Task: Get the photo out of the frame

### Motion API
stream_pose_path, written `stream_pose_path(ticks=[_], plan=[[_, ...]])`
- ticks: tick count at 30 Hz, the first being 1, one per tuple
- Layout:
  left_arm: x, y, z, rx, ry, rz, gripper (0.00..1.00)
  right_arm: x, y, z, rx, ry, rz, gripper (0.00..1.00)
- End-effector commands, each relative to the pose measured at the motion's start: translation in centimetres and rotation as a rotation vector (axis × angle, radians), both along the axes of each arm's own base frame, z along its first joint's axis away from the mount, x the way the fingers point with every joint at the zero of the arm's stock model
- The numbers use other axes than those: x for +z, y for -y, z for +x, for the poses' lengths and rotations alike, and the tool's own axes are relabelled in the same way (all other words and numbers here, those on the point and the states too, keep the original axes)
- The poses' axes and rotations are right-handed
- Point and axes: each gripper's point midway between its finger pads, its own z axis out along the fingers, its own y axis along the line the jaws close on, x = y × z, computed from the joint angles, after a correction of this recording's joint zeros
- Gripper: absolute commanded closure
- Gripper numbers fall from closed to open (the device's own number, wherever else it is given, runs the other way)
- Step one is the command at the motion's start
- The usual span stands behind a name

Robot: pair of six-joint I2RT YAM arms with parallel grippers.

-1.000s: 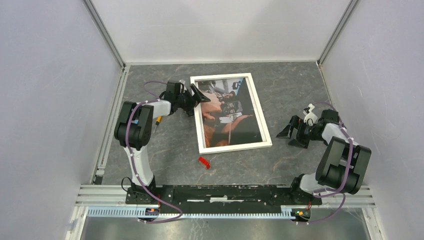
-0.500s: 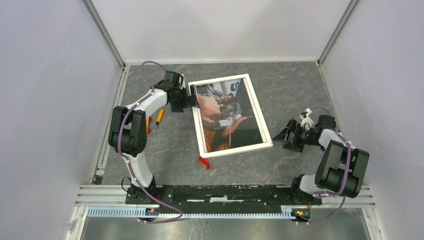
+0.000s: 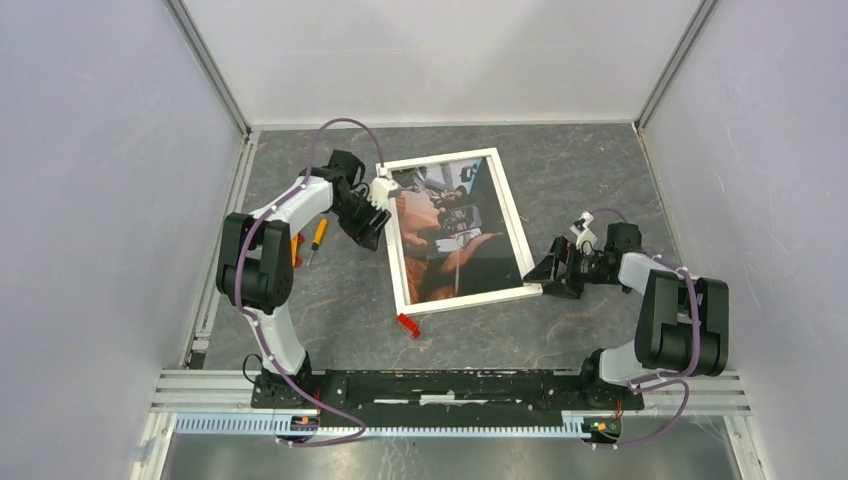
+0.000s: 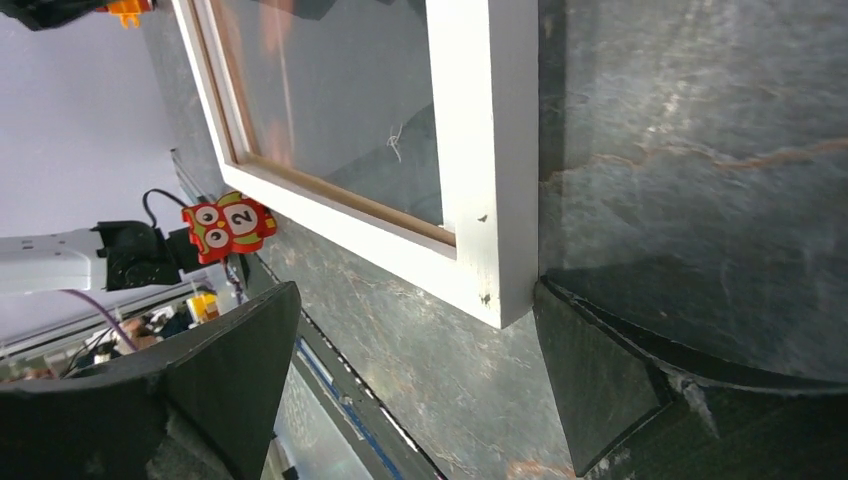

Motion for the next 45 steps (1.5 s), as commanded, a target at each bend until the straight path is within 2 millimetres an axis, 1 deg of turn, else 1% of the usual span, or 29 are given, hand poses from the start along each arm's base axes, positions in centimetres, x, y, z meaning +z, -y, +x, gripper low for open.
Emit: stream_pose_path(ticks=[1,3,5,9,11,12,15,16,17,19,22,24,26,30,33,35,36,38,40,41,42,43,44,45], plan=[[-0.8,0.3,-2.2,-0.282,0.050,0.031,0.35,-3.4,0.5,-0.8,0.011,-0.083,-0.104,0.06],[-1.5,1.2,-2.5,-0.287,0.058,0.029,0.37,-3.6,0.4,-0.3,0.015,-0.091,-0.093,0.06],[-2.1,2.6,-2.4,-0.287,0.084,0.029,0.39,-3.6,0.6,0.6,0.020,-0.091,-0.092,0.07],[-3.4,5.1,-2.6,-0.298,0.101,0.029,0.41,-3.5,1.3,3.1,0.031,-0.068,-0.116,0.07],[-3.9,6.2,-2.8,-0.302,0.099,0.027,0.43,-3.0,2.0,4.5,0.030,-0.040,-0.136,0.07],[-3.9,6.9,-2.8,-0.303,0.101,0.025,0.44,-2.5,2.4,5.6,0.028,-0.012,-0.147,0.07],[-3.9,8.9,-3.3,-0.307,0.104,0.008,0.45,-0.8,4.4,8.3,0.003,0.060,-0.179,0.06],[-4.0,9.4,-3.4,-0.305,0.107,0.008,0.45,-0.2,5.5,9.2,-0.011,0.084,-0.202,0.06],[-4.3,9.8,-3.6,-0.323,0.119,0.048,0.46,0.3,6.7,9.9,-0.031,0.100,-0.227,0.05],[-5.1,10.2,-4.1,-0.356,0.122,0.104,0.48,0.8,8.8,10.4,-0.046,0.124,-0.272,0.04],[-5.2,10.8,-4.4,-0.388,0.124,0.123,0.46,0.8,11.1,9.8,-0.074,0.107,-0.307,0.04],[-4.3,12.0,-4.2,-0.404,0.129,0.083,0.44,0.5,11.6,8.9,-0.075,0.083,-0.321,0.04],[-3.5,13.6,-4.4,-0.446,0.133,0.058,0.43,0.3,11.4,8.1,-0.078,0.068,-0.323,0.04],[-2.8,16.8,-6.3,-0.610,0.144,0.093,0.39,0.2,10.9,7.1,-0.112,0.054,-0.319,0.04],[-1.3,19.7,-7.4,-0.681,0.168,0.046,0.33,0.1,10.7,6.6,-0.124,0.050,-0.315,0.04],[0.5,21.6,-8.1,-0.708,0.153,-0.005,0.28,-0.1,10.3,6.1,-0.138,0.043,-0.301,0.04],[1.4,22.1,-8.6,-0.714,0.125,-0.031,0.26,-0.2,10.0,5.8,-0.143,0.037,-0.293,0.04],[3.7,22.6,-9.4,-0.730,0.082,-0.086,0.22,-0.6,9.7,5.4,-0.153,0.031,-0.282,0.04],[6.3,22.2,-9.5,-0.727,0.050,-0.158,0.19,-1.0,9.6,5.0,-0.153,0.029,-0.290,0.05],[7.9,22.0,-9.1,-0.700,0.043,-0.211,0.17,-1.2,9.4,4.8,-0.172,0.012,-0.284,0.05],[9.4,21.6,-7.8,-0.645,0.039,-0.268,0.16,-1.4,9.2,4.8,-0.182,0.010,-0.284,0.06],[10.4,21.2,-6.2,-0.582,0.044,-0.302,0.15,-1.5,9.1,5.0,-0.187,0.016,-0.286,0.07],[11.3,20.6,-3.9,-0.497,0.058,-0.317,0.14,-1.6,8.9,5.1,-0.193,0.015,-0.288,0.08],[11.8,20.0,-1.5,-0.413,0.084,-0.308,0.13,-1.7,8.7,5.4,-0.194,0.023,-0.297,0.08]])
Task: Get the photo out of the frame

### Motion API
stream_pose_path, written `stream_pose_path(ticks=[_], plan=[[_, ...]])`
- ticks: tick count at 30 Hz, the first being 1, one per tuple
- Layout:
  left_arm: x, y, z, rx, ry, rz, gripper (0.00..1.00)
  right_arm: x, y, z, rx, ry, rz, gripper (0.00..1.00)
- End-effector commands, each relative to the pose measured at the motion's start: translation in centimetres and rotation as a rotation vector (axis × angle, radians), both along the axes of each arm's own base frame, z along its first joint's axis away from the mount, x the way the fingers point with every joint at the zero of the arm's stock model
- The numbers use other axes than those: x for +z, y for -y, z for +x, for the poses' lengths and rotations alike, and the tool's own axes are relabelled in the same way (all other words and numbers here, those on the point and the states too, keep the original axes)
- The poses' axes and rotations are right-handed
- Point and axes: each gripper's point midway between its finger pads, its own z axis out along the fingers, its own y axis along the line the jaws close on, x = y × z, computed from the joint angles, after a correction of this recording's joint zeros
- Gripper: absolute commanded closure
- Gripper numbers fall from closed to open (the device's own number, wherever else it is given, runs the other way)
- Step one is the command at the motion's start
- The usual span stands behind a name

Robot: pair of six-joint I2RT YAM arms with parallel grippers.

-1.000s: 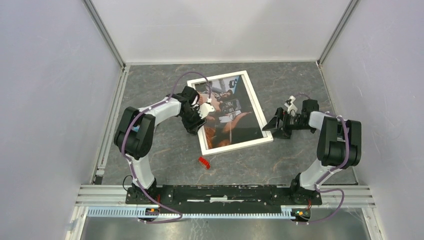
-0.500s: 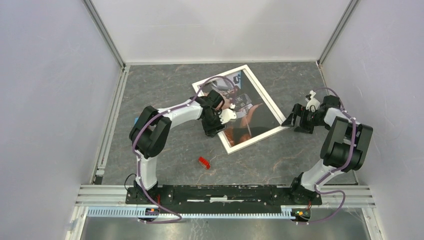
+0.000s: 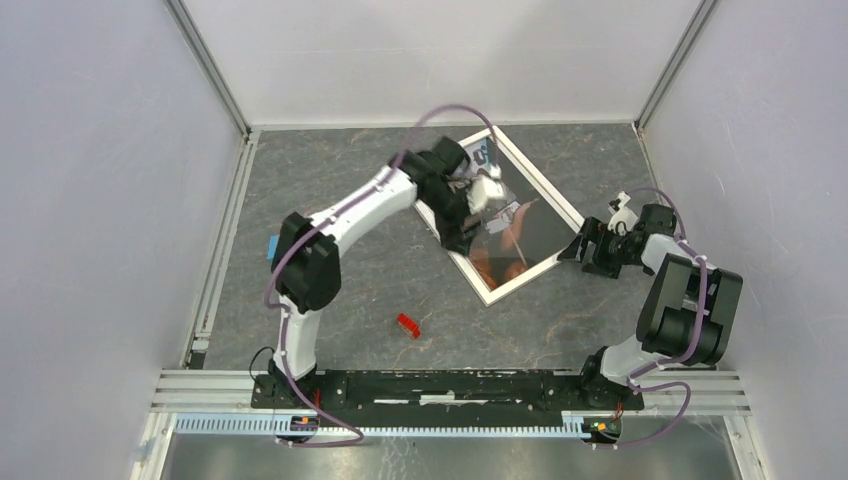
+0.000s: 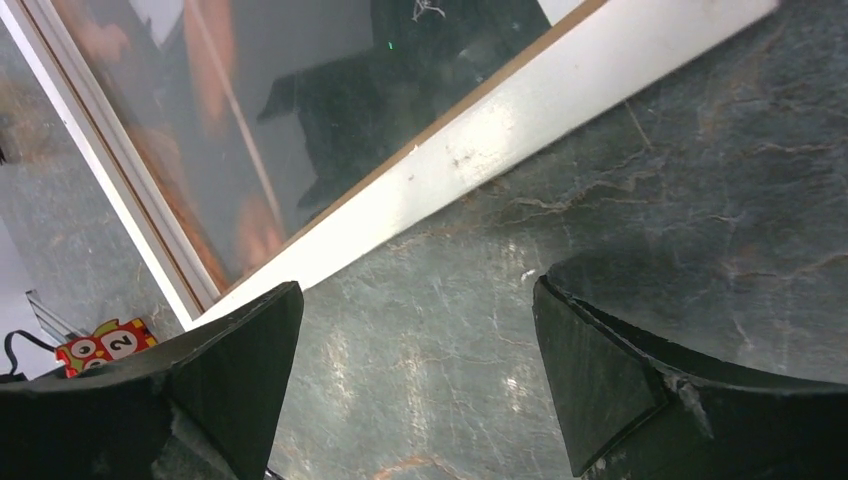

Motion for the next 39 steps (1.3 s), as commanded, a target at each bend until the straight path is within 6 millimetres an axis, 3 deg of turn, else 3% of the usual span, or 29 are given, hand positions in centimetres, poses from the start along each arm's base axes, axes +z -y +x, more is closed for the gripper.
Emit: stream_pose_path(ticks=[1,4,7,9,12,20,25,28,32,39], plan=[[5.6,-3.8,8.7,0.345,-0.026,-0.122,0.12,-1.5,-0.9,-0.1,-0.029,-0.032,-0.028,0.09],[5.7,-7.0,16.4,0.592,0.032,-0.120,0.05,-1.8,-1.2,0.5,-0.020,-0.030,-0.061,0.09],[4.7,-10.1,22.0,0.779,0.042,-0.127,0.00,-2.0,-1.8,0.7,0.005,-0.037,-0.081,0.09],[3.9,-11.5,24.5,0.854,0.025,-0.147,0.00,-2.2,-2.2,0.6,0.017,-0.043,-0.076,0.09],[2.5,-12.5,27.2,0.931,0.014,-0.185,0.00,-2.3,-2.8,0.4,0.042,-0.041,-0.078,0.09],[-2.3,-12.8,30.7,1.039,0.025,-0.189,0.00,-2.7,-3.4,-1.1,0.111,-0.050,-0.114,0.08],[-4.7,-12.3,29.3,1.013,-0.044,-0.141,0.01,-3.0,-3.6,-1.7,0.136,-0.049,-0.117,0.08],[-6.0,-12.0,26.6,0.953,-0.105,-0.087,0.10,-3.2,-3.5,-1.2,0.148,-0.043,-0.116,0.08],[-6.8,-12.0,22.7,0.882,-0.188,-0.055,0.30,-3.6,-3.4,0.1,0.204,-0.024,-0.135,0.11],[-7.3,-13.0,16.2,0.800,-0.240,0.022,0.49,-4.2,-3.7,3.3,0.270,0.003,-0.148,0.15]])
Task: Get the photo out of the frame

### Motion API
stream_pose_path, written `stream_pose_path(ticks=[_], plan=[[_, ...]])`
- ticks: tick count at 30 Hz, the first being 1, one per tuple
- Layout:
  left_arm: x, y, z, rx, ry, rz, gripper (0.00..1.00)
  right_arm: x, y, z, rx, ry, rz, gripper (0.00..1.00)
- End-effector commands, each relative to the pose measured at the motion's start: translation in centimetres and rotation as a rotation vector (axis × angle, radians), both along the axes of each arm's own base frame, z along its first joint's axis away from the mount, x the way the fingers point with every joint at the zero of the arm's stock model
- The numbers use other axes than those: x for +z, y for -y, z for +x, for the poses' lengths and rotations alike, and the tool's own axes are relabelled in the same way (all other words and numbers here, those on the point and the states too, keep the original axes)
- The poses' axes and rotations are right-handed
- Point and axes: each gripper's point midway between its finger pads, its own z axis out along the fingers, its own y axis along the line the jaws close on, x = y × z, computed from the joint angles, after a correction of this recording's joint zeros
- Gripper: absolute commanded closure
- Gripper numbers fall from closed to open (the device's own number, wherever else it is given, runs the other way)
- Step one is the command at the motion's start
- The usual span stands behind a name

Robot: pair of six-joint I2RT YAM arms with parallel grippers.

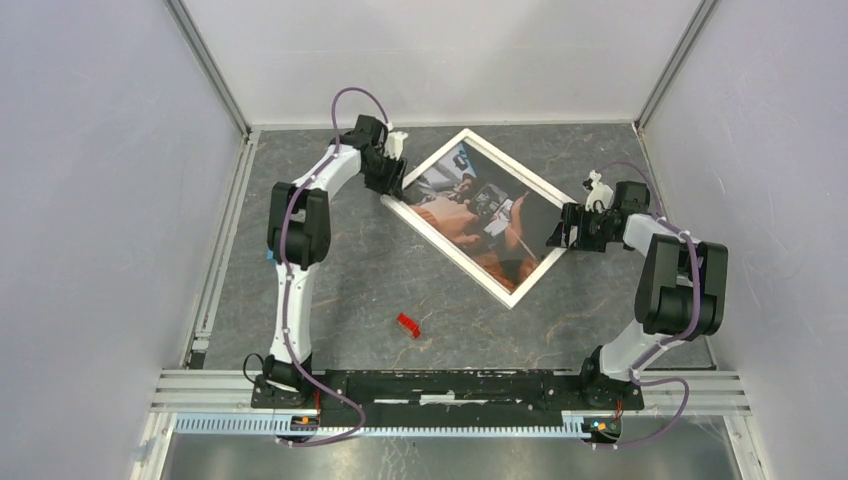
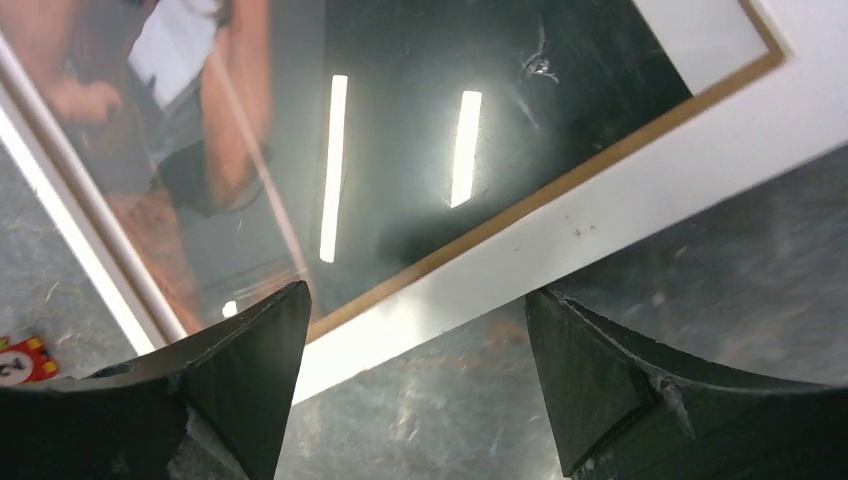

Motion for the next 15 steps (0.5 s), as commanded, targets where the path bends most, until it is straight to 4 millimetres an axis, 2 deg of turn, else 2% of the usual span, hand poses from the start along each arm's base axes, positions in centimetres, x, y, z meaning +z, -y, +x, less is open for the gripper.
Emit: stream_pose_path(ticks=[1,4,9,12,15], plan=[[1.9,3.2,-7.8,-0.155,-0.119,-0.082,0.50,-3.7,-1.0,-0.5,0.105,-0.088,-0.046,0.15],[1.6,1.9,-10.9,-0.163,-0.147,-0.059,0.55,-3.9,-1.5,1.3,0.141,-0.077,-0.049,0.17],[0.5,0.1,-17.6,-0.182,-0.240,-0.022,0.57,-4.0,-3.6,3.9,0.224,-0.044,-0.053,0.19],[-0.1,-1.0,-20.7,-0.191,-0.270,0.007,0.56,-4.1,-5.4,4.0,0.281,-0.042,-0.044,0.20],[-0.4,-1.8,-22.4,-0.187,-0.293,0.024,0.55,-4.4,-6.2,3.0,0.301,-0.056,-0.037,0.20]])
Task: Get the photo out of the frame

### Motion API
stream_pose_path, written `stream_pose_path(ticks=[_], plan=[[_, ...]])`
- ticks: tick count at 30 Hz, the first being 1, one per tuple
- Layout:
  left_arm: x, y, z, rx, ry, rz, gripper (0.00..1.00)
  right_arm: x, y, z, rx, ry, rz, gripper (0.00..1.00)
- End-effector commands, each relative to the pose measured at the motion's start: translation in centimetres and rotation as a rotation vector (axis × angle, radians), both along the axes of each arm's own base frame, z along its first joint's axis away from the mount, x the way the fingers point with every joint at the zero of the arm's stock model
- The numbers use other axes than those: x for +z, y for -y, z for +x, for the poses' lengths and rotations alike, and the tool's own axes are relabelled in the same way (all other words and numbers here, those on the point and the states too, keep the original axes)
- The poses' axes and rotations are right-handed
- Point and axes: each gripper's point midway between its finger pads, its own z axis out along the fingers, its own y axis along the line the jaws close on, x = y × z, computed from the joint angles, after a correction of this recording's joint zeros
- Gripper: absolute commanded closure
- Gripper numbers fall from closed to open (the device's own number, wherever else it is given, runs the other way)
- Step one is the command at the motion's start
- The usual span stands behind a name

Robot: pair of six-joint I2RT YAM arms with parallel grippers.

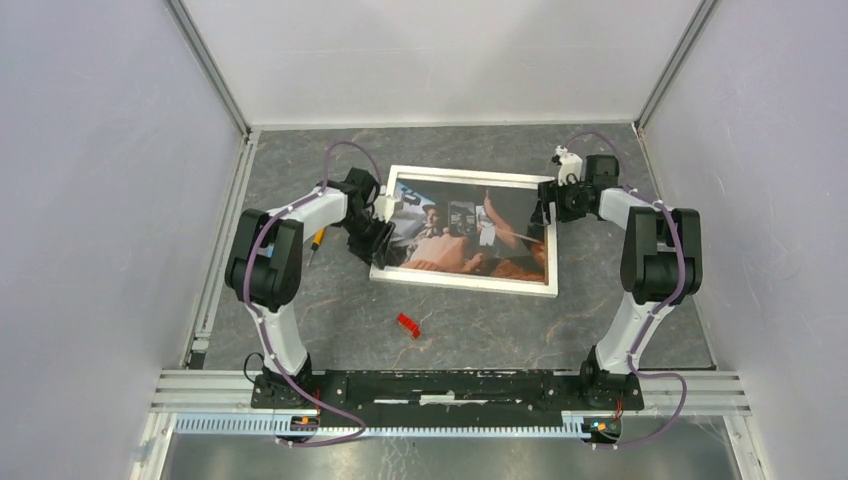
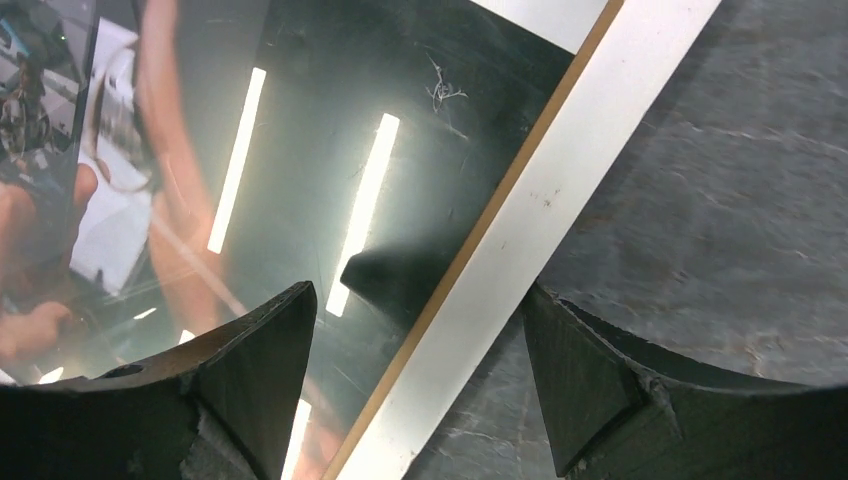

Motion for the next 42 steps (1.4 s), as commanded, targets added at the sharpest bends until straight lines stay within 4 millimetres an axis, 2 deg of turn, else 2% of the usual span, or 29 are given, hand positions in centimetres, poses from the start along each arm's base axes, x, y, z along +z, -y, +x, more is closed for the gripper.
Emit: stream_pose_path(ticks=[1,4,6,12,16,17,20,23,27,29,33,35,38,42], plan=[[0.8,2.3,-3.2,-0.094,-0.027,-0.104,0.55,-4.1,-5.4,-6.9,0.131,-0.249,0.095,0.20],[1.3,2.2,-4.1,-0.114,-0.020,-0.110,0.53,-4.4,-6.0,-7.7,0.142,-0.261,0.096,0.20],[1.3,1.6,-3.8,-0.128,0.007,-0.076,0.50,-4.3,-6.0,-7.7,0.139,-0.264,0.095,0.20],[2.2,0.2,-0.2,-0.076,0.070,-0.022,0.45,-2.9,-5.5,-7.4,0.128,-0.243,0.077,0.16],[3.3,0.4,0.5,-0.051,0.079,-0.029,0.36,-1.0,-3.9,-5.1,0.097,-0.176,0.019,0.14],[3.8,0.5,0.5,-0.043,0.092,-0.036,0.33,-0.3,-2.5,-4.3,0.062,-0.164,0.012,0.13],[5.3,-0.1,1.3,0.037,0.151,-0.013,0.25,1.4,-0.7,-3.2,0.020,-0.136,-0.041,0.12],[6.6,-1.0,2.9,0.134,0.226,0.032,0.18,2.4,0.3,-4.0,-0.005,-0.122,-0.098,0.11],[7.5,-0.6,4.3,0.194,0.282,0.003,0.10,2.4,0.6,-5.8,-0.054,-0.142,-0.121,0.11],[7.0,-0.9,4.9,0.274,0.274,0.023,0.09,2.1,0.6,-6.3,-0.070,-0.144,-0.140,0.12],[5.1,-1.6,4.7,0.366,0.180,0.075,0.09,1.5,0.4,-6.7,-0.092,-0.139,-0.165,0.18],[4.4,-1.5,4.6,0.379,0.166,0.077,0.12,1.2,-0.6,-6.8,-0.074,-0.133,-0.179,0.24],[3.8,-1.3,4.8,0.389,0.161,0.070,0.17,0.4,-0.9,-7.1,-0.070,-0.143,-0.197,0.37],[3.1,-1.2,4.9,0.396,0.158,0.067,0.25,-0.8,-0.9,-8.0,-0.063,-0.171,-0.225,0.46]])
